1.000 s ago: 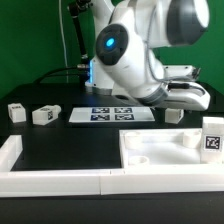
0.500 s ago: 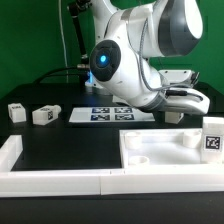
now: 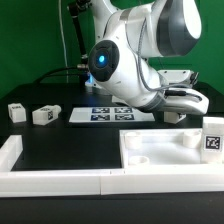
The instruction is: Assemble square table
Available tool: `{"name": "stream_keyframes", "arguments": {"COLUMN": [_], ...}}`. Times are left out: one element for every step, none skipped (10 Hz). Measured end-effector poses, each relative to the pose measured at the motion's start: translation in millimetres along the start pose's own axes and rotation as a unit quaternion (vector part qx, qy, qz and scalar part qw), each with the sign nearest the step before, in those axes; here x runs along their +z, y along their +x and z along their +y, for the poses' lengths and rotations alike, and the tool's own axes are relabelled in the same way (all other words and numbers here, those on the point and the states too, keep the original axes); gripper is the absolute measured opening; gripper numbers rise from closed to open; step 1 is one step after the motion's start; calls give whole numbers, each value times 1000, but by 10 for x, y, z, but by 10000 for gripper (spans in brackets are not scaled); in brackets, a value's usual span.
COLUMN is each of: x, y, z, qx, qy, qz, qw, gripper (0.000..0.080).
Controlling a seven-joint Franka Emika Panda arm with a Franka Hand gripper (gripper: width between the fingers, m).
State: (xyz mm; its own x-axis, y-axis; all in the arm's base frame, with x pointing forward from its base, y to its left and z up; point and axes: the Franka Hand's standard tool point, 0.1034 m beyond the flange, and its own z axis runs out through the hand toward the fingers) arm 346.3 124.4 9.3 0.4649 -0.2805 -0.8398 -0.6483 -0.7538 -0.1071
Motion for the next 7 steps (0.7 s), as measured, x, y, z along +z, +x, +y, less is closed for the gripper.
{"name": "stream_keyframes", "arguments": {"x": [-1, -2, -4, -61, -345, -631, -837], "y": [0, 1, 2, 6, 30, 32, -55], "z": [0, 1, 3, 49, 129, 101, 29], "qx": [0, 0, 0, -6, -32, -58, -78], "qy": [0, 0, 1, -10, -49, -76, -88], "qz": [0, 0, 0, 0, 17, 46, 63], "qw": [1000, 1000, 1000, 1000, 998, 994, 991], "gripper": [288, 288, 288, 288, 288, 289, 289]}}
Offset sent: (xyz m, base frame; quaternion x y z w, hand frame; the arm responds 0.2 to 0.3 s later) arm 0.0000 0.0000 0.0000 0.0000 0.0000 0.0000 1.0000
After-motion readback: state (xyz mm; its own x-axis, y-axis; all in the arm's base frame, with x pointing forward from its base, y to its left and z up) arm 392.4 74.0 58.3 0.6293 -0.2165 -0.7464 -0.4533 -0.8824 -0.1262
